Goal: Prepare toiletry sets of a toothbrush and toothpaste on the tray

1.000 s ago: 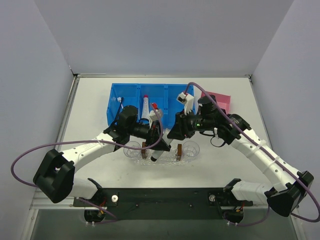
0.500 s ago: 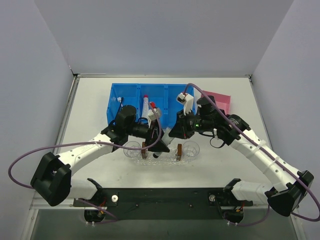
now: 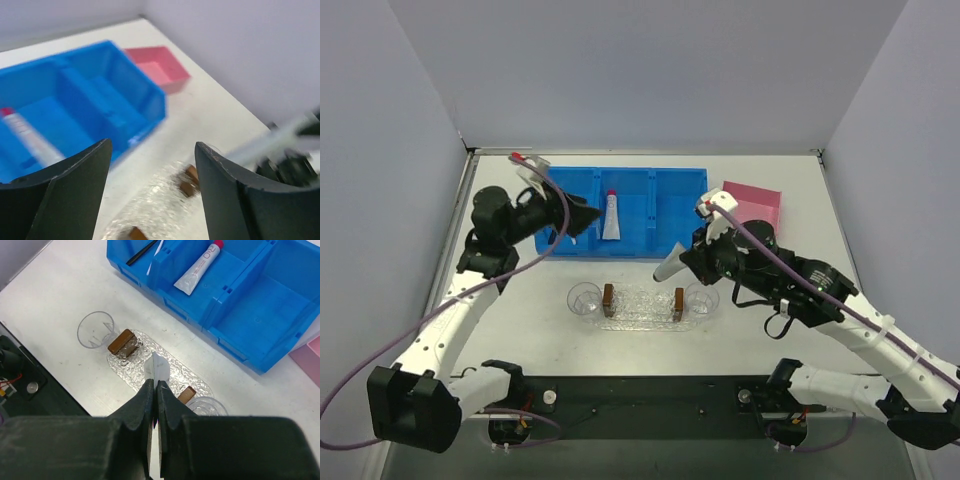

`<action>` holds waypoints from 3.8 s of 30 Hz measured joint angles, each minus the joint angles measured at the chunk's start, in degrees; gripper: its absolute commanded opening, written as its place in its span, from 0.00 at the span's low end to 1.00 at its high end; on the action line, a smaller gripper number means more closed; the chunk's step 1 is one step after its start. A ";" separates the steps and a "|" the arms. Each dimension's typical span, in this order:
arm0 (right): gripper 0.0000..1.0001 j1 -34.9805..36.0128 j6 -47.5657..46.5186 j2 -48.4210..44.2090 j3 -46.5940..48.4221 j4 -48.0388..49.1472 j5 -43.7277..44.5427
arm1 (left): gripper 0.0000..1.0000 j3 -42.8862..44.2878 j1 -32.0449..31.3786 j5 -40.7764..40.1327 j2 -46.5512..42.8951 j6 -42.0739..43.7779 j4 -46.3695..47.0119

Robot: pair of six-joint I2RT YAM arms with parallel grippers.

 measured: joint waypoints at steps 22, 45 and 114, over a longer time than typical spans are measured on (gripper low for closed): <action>0.00 17.62 6.21 22.95 10.51 1.18 23.08 | 0.76 1.38 11.65 -31.91 -3.28 8.98 -19.52; 0.00 17.62 13.55 29.73 15.43 -3.48 21.86 | 0.76 1.62 9.73 -36.61 -3.96 13.66 -21.31; 0.00 18.40 17.31 41.16 17.20 -5.29 24.68 | 0.76 1.62 9.03 -36.57 -3.96 13.86 -21.31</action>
